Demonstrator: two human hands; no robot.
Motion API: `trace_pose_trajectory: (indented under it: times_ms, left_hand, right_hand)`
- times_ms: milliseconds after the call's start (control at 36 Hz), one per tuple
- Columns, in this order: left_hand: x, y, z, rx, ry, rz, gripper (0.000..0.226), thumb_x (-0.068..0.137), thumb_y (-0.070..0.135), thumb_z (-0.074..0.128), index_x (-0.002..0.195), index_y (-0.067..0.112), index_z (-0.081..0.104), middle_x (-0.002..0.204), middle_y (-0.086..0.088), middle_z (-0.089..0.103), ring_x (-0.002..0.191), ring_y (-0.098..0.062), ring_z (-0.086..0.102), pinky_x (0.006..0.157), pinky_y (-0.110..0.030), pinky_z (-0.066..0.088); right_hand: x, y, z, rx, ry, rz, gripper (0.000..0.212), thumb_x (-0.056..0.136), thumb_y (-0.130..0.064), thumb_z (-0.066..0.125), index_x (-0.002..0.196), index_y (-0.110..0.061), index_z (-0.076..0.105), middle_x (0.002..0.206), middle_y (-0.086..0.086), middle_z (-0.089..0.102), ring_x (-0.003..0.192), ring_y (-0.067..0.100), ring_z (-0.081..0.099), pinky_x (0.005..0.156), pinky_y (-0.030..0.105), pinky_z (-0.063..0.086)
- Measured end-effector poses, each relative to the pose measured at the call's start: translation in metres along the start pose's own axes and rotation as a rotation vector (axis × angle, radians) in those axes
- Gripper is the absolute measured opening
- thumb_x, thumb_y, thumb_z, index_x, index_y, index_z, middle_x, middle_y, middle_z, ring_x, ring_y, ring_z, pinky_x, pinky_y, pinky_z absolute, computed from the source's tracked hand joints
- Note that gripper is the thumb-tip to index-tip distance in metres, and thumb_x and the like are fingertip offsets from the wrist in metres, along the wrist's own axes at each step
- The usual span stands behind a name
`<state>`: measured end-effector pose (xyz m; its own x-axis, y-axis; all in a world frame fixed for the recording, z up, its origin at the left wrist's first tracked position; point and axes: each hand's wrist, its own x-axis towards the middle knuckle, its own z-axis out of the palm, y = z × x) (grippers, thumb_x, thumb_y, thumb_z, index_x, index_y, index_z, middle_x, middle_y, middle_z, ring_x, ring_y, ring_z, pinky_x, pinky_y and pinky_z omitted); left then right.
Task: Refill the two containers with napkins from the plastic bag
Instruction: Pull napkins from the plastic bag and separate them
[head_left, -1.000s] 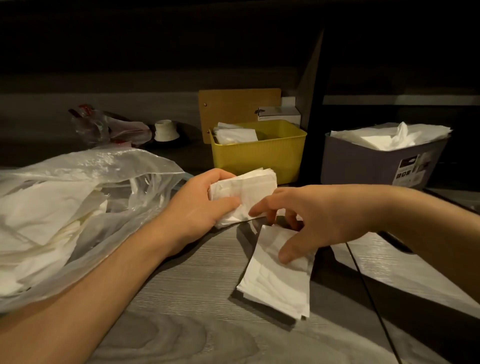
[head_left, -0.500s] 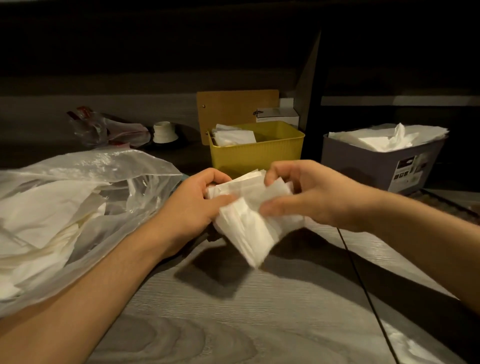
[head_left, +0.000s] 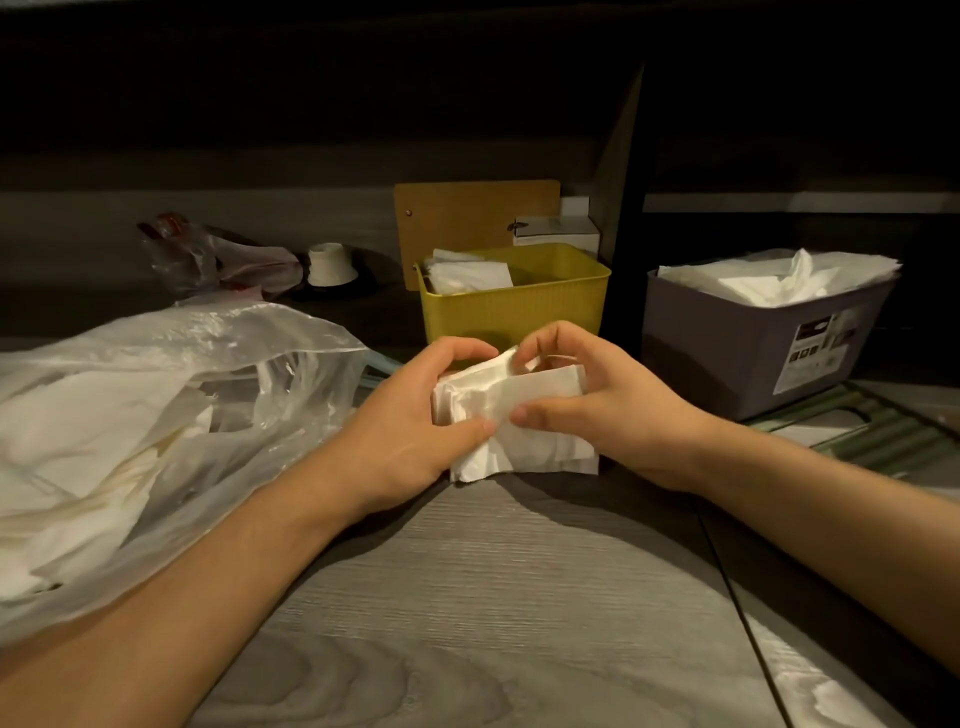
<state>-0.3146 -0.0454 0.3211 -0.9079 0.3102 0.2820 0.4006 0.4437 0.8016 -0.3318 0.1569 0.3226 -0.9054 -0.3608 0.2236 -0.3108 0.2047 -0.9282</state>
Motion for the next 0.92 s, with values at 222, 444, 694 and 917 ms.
trace_pose_trajectory:
  times_ms: [222, 444, 694, 917]
  left_hand:
    - [0.001, -0.005, -0.004, -0.071, 0.068, -0.026, 0.042, 0.087, 0.002, 0.071, 0.118, 0.030, 0.063, 0.102, 0.011, 0.070, 0.094, -0.009, 0.068, 0.082, -0.037, 0.061]
    - [0.001, -0.002, -0.002, -0.174, 0.099, -0.013, 0.030, 0.092, 0.002, 0.065, 0.113, 0.024, 0.065, 0.099, 0.006, 0.070, 0.092, -0.014, 0.067, 0.076, -0.031, 0.059]
    - [-0.001, -0.001, -0.001, -0.137, 0.054, -0.004, 0.064, 0.089, 0.012, 0.072, 0.139, 0.039, 0.043, 0.121, 0.008, 0.058, 0.104, -0.003, 0.063, 0.089, -0.027, 0.058]
    - [-0.002, 0.001, 0.001, 0.004, 0.024, 0.004, 0.077, 0.088, 0.000, 0.068, 0.141, 0.046, 0.036, 0.122, 0.013, 0.055, 0.100, 0.000, 0.062, 0.087, -0.027, 0.057]
  right_hand:
    - [-0.003, 0.005, -0.006, -0.205, 0.094, -0.117, 0.053, 0.081, -0.019, 0.082, 0.124, -0.034, 0.056, 0.124, -0.008, 0.058, 0.114, 0.008, 0.059, 0.091, 0.036, 0.059]
    - [-0.006, 0.004, -0.007, -0.148, 0.027, -0.131, 0.079, 0.090, -0.003, 0.070, 0.148, -0.041, 0.033, 0.125, -0.007, 0.059, 0.114, 0.004, 0.061, 0.085, 0.021, 0.057]
    - [-0.010, -0.001, 0.000, -0.377, -0.046, -0.162, 0.068, 0.095, -0.008, 0.061, 0.145, -0.048, 0.037, 0.139, -0.019, 0.039, 0.101, -0.008, 0.051, 0.078, 0.005, 0.045]
    - [-0.011, 0.000, -0.001, -0.433, 0.019, -0.173, 0.059, 0.091, -0.002, 0.061, 0.136, -0.039, 0.050, 0.129, -0.017, 0.053, 0.113, -0.009, 0.052, 0.095, 0.016, 0.048]
